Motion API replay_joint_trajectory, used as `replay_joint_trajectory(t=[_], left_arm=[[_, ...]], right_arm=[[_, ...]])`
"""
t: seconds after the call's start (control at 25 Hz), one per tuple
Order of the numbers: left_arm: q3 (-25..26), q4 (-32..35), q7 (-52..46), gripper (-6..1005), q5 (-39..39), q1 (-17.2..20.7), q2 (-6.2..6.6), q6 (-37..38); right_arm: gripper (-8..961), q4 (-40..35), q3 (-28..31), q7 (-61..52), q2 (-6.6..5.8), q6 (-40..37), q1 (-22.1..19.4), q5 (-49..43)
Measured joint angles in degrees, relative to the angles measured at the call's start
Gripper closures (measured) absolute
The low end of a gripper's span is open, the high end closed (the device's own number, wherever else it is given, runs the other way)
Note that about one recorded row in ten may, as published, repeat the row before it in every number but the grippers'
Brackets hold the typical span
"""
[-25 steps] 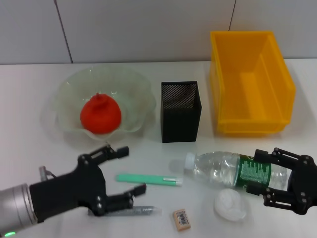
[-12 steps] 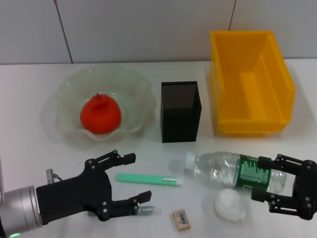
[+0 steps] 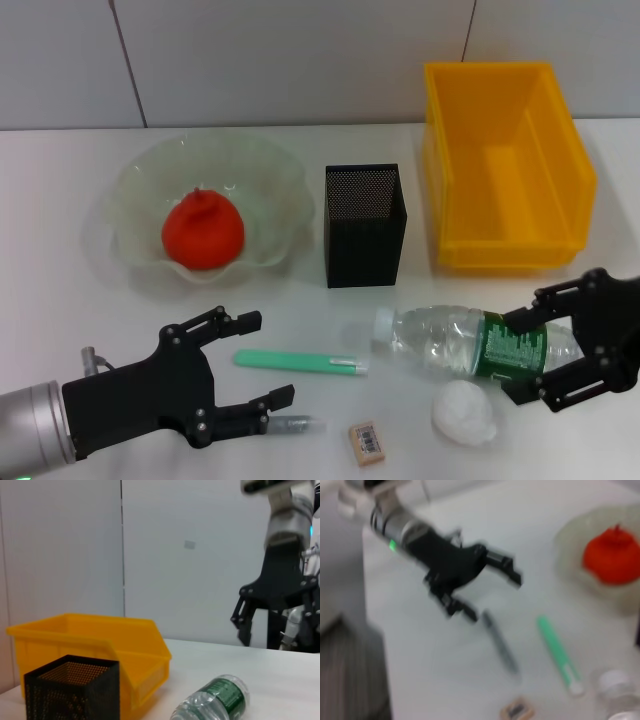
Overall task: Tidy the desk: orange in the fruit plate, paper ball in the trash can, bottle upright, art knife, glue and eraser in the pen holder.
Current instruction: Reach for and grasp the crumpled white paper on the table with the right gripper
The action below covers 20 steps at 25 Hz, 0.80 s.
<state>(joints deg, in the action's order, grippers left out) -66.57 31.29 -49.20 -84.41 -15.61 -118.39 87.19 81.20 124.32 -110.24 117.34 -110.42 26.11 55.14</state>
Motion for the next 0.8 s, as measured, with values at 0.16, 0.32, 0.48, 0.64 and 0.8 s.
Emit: replay_joint_trajectory(t=[0.16,0.32,0.48,0.64,0.8], left_arm=[[0.52,-0.01,0.37,137,0.00,0.29,0.00,-0.17],[0.93,0.00,0.37,137,0.01,0.31,0.02,-0.25],[1.50,0.00,-0.29,138,0.01,0.40,0.08,-0.29],[1.80,0.00,-0.58,139,-0.07,0.61,0.09,-0.28],[1.80,0.00,-0.59,139,0.06,0.67,0.09,-0.29]], right_arm=[[168,3.72,-7.87,-7.14,-1.99,-3.36,6.59,-3.67],[168,4.26,-14.54,-7.44,-2.17,-3.72,10.87,-8.55],[169,4.91,-21.32,-5.00,-1.77,-2.32,12.45,-11.83],[169,6.22,-27.07,-2.26,-1.41,-0.37,13.17,-13.96],[169,6.93,-31.29,2.04,-0.40,2.74,13.30,-17.63]])
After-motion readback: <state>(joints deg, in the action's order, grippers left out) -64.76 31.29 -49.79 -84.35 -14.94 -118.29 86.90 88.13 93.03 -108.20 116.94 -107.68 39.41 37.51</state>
